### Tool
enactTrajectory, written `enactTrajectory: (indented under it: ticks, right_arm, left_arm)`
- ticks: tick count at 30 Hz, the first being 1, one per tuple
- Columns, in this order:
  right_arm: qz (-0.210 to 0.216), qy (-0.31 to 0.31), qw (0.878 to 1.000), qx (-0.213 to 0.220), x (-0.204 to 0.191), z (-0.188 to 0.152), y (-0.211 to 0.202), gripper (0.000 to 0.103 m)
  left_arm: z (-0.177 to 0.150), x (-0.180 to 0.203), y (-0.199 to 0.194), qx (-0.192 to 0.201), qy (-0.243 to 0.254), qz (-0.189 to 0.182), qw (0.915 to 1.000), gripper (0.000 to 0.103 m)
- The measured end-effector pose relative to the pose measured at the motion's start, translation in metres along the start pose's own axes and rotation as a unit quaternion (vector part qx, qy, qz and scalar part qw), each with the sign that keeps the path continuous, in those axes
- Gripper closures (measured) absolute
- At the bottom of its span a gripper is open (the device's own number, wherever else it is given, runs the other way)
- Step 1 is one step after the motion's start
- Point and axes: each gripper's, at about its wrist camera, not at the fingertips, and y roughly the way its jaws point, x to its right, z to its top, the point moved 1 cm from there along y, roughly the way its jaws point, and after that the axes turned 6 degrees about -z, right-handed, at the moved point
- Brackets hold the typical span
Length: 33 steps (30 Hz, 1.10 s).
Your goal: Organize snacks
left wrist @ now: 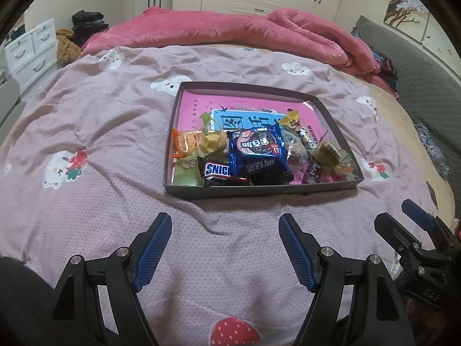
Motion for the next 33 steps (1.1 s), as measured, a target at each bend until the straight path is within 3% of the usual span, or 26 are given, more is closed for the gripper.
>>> enactTrajectory:
  ticks: [33]
  right_arm:
    - [-0.001, 0.0, 1.0, -0.001, 0.0006, 0.0001, -0.0014, 0.009]
  left_arm:
    - [-0.0012, -0.0034, 0.0016, -0.011, 0.0, 0.025, 0.9996, 0.025]
